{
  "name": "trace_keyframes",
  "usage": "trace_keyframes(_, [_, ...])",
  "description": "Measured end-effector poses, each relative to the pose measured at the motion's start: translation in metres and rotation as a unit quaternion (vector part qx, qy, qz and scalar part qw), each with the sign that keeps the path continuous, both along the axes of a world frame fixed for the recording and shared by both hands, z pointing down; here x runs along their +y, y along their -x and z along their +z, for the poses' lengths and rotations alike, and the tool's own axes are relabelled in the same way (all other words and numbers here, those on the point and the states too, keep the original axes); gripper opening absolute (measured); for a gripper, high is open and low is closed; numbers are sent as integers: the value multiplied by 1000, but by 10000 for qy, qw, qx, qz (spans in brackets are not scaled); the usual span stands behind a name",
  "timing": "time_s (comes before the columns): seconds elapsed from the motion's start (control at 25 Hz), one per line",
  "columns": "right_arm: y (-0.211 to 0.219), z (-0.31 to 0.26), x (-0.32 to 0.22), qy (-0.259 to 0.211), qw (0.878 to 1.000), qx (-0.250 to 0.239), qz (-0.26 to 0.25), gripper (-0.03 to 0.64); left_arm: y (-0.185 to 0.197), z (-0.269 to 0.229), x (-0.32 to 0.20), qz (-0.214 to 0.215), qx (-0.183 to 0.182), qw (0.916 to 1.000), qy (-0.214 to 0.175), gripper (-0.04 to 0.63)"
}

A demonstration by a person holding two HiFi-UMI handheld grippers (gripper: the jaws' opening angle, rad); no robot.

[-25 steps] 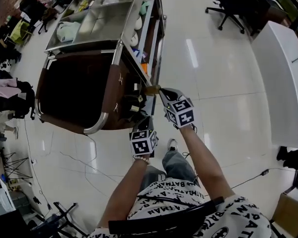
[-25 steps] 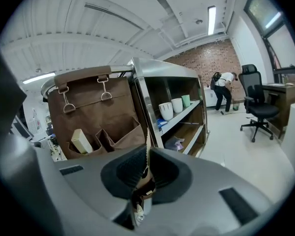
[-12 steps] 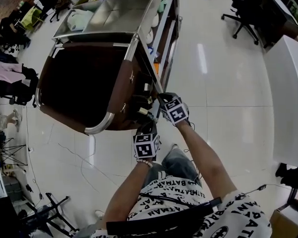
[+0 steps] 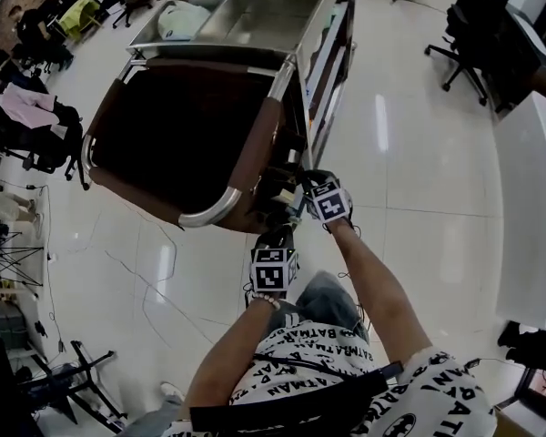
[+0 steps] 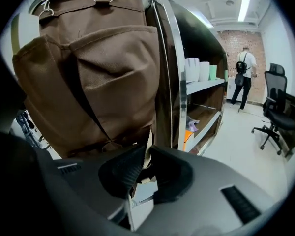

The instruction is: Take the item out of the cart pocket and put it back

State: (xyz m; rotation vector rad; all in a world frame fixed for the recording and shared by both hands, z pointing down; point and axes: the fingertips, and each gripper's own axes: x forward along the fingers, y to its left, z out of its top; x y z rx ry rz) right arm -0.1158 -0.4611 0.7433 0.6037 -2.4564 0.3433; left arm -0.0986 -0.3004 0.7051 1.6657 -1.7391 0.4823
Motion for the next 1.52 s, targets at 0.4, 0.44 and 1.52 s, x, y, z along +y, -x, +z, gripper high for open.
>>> trace_keyframes(0.4, [-85, -98, 87, 23, 9872, -661, 1451, 163, 16, -64, 59, 522, 400, 9971, -376, 3])
trace_keyframes(0.44, [-93, -111, 105, 63, 9841, -788, 1589, 161, 18, -73, 66, 586, 457, 9962, -448, 3])
trace_keyframes(1.52, [-125, -279, 381, 19, 9728, -1608, 1669, 2, -51, -215, 211, 1696, 1336, 9649, -1497, 3])
